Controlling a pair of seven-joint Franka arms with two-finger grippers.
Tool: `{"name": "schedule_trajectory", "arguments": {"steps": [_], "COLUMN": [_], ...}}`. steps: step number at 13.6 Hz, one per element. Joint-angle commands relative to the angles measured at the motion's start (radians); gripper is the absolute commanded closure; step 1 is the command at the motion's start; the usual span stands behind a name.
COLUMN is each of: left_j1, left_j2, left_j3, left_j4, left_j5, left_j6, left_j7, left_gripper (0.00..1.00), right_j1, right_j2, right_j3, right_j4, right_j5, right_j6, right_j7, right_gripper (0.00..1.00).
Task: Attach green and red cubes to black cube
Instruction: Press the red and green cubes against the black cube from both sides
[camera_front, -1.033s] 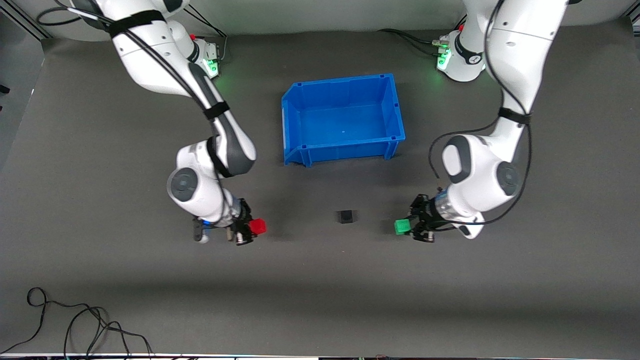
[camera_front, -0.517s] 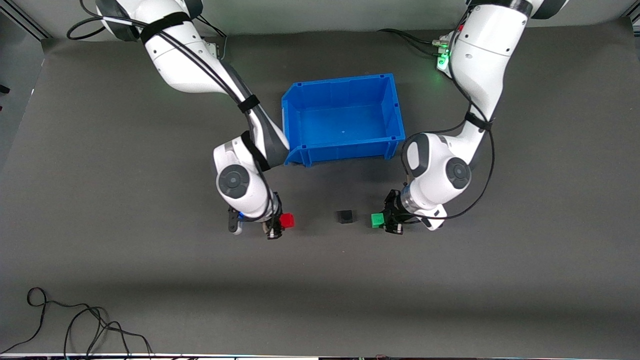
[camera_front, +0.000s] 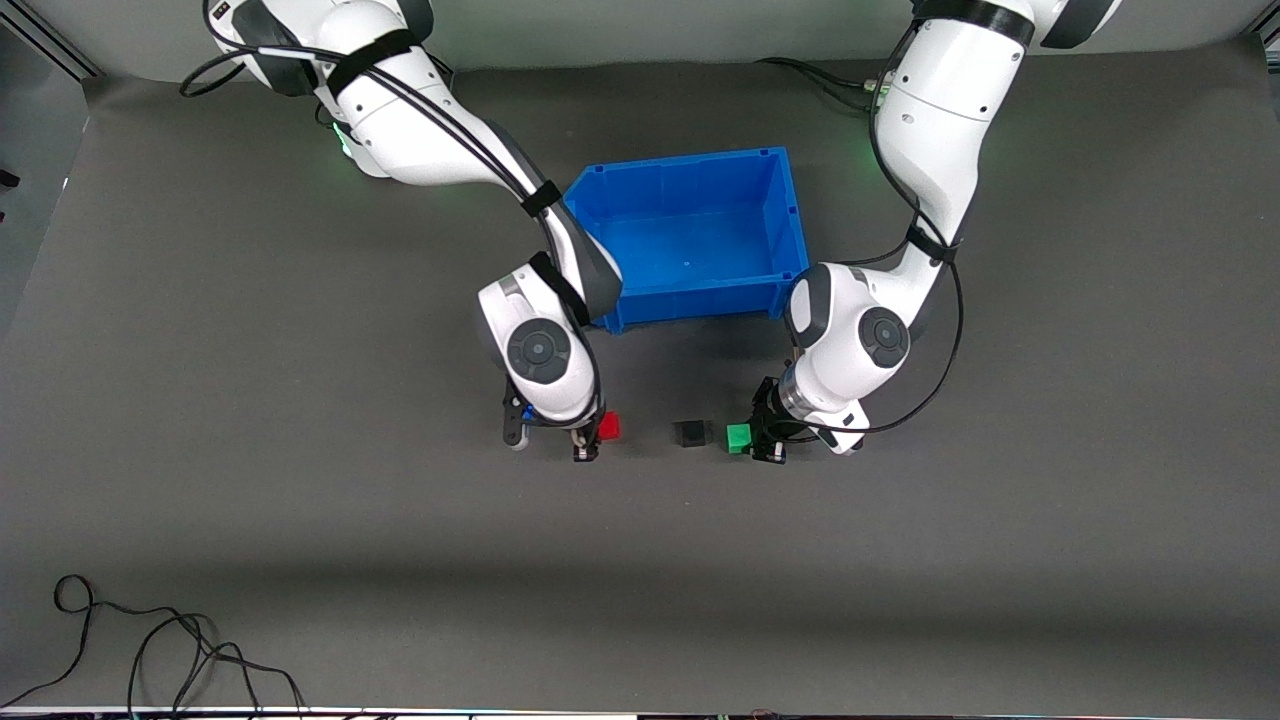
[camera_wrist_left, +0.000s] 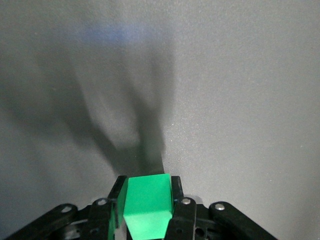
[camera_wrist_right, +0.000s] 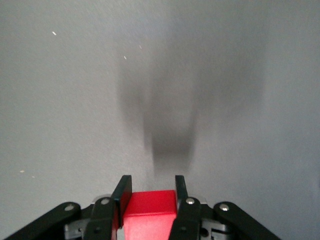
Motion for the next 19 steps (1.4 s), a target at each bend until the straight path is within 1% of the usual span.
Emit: {"name": "schedule_trajectory", "arguments": {"steps": [1, 11, 16, 19], "left_j1": [-0.021, -0.041, -0.067, -0.075], "left_j2": [0.004, 0.016, 0.03, 0.03], "left_j3": [0.013, 0.012, 0.006, 0.004], "left_j4": [0.005, 0.007, 0.01, 0.014], "left_j5": [-0.003, -0.005, -0.006, -0.006], "left_j6": [0.01, 0.012, 0.047, 0.055], "left_j7": [-0.019, -0.03, -0.06, -0.071], "left_gripper": [0.81, 0.81, 0.8, 0.8], "right_j1": [0.013, 0.068, 0.071, 0.067], "right_j2": [0.072, 0.197, 0.22, 0.249], "right_j3": [-0.008, -0.008, -0.008, -0.011], "right_j4": [0.103, 0.247, 0.278, 0.315], "right_j5": [-0.027, -0.03, -0.029, -0.029], "right_j6": [-0.028, -0.028, -0.028, -0.026], "right_j7": [0.084, 0.2, 0.251, 0.251], "right_gripper": [1.0, 1.0, 1.0, 1.0]}}
